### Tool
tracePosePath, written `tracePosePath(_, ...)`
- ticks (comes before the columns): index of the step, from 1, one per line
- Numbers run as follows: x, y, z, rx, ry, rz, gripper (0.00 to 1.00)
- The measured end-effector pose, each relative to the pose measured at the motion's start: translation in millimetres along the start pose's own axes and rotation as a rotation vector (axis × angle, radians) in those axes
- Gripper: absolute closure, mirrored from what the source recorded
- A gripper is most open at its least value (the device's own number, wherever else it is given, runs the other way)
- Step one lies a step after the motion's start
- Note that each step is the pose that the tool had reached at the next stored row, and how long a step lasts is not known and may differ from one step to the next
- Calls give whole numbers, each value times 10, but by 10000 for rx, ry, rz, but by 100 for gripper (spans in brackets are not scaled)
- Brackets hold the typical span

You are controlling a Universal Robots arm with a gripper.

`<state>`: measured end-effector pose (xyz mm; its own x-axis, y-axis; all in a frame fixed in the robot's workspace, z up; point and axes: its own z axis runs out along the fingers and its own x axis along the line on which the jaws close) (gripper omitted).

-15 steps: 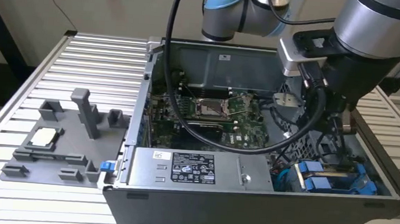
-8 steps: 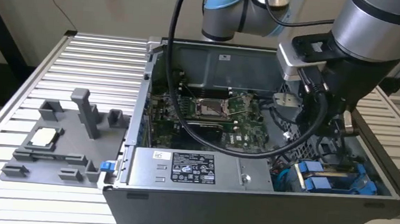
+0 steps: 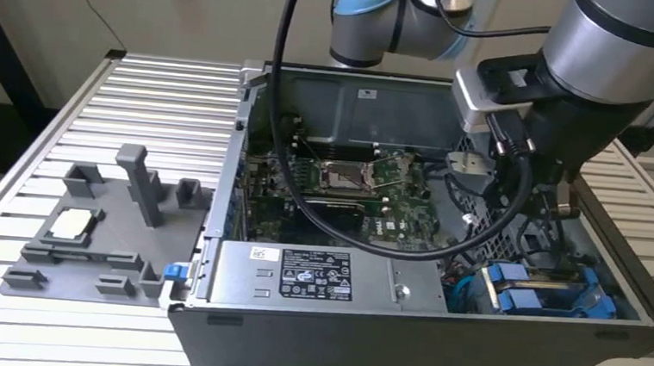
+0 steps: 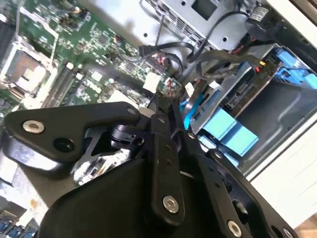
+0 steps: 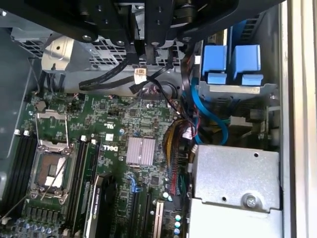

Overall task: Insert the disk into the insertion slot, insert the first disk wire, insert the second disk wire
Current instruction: 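Insert the second disk wire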

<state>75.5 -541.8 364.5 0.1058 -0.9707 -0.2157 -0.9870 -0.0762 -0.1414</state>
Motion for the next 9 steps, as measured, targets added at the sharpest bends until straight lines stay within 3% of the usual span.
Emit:
tracePosePath(1,3,0,-1,11,-109,13,84)
tracePosePath(2,7,1,-2,17,-154,19,84)
tracePosePath(9,30,-21,-7,3,-144,-29,84)
